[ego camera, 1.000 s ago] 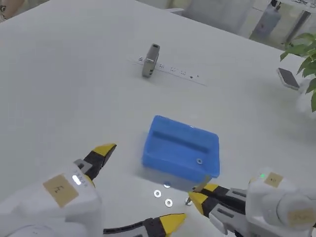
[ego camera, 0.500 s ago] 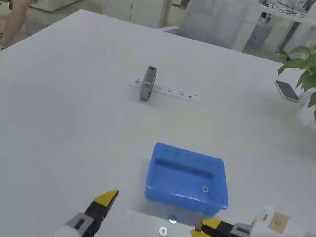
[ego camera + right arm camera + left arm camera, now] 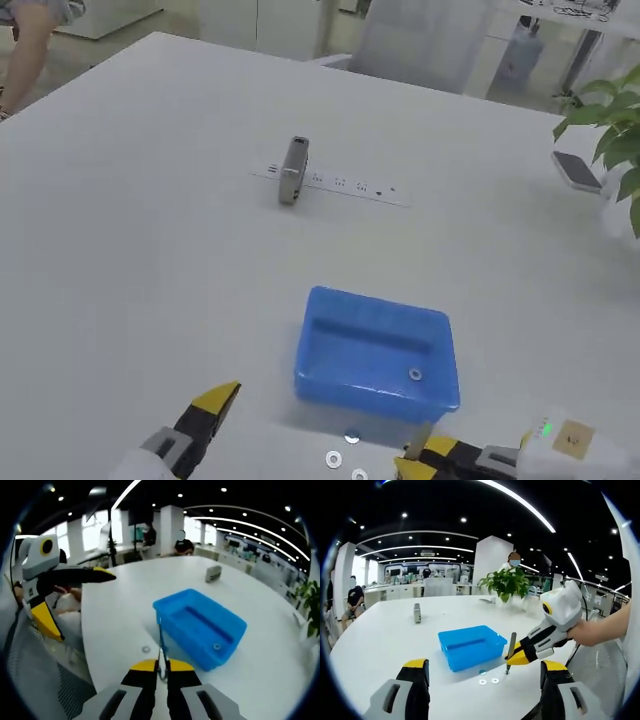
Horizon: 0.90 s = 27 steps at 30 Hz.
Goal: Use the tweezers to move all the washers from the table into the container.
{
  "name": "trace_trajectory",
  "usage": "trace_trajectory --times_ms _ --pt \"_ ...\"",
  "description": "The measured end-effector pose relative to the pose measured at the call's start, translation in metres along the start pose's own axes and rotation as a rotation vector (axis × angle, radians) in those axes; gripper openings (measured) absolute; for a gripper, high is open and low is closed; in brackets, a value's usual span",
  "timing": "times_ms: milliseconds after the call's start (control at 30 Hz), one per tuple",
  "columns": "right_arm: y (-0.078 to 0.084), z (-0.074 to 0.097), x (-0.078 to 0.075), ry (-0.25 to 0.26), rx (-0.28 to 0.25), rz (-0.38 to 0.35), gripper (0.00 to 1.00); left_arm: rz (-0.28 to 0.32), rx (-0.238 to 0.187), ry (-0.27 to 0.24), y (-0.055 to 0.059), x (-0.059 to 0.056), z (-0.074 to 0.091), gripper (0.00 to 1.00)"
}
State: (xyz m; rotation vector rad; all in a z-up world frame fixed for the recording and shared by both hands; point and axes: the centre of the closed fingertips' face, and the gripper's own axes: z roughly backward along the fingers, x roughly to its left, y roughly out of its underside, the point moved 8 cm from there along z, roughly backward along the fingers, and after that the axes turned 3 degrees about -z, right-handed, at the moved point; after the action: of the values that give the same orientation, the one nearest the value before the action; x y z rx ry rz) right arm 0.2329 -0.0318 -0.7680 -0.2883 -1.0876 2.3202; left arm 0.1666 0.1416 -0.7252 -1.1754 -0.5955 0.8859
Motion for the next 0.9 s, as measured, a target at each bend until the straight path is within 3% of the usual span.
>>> trace_trajectory --times_ms 133,233,533,667,900 --pt "-0.009 0.010 0.000 -0.002 -0.072 -0.076 0.03 0.004 -0.016 -0.006 -0.002 0.000 0.001 0.93" --pt "-0.019 0.017 -0.006 0.007 -0.099 -0.074 0.03 0.015 -0.021 -0.007 -0.003 0.001 0.002 0.91" --pt "-0.078 0.042 -0.028 0.043 -0.254 -0.063 0.03 -0.001 -0.009 0.014 -0.002 -0.002 0.001 0.92" --pt "-0.102 0.044 -0.046 0.054 -0.325 -0.076 0.03 -0.005 -0.004 0.022 -0.001 -0.003 0.000 0.92" --pt "-0.124 0.035 -0.070 0.053 -0.366 -0.081 0.03 -0.004 -0.003 0.013 -0.001 -0.001 0.000 0.92"
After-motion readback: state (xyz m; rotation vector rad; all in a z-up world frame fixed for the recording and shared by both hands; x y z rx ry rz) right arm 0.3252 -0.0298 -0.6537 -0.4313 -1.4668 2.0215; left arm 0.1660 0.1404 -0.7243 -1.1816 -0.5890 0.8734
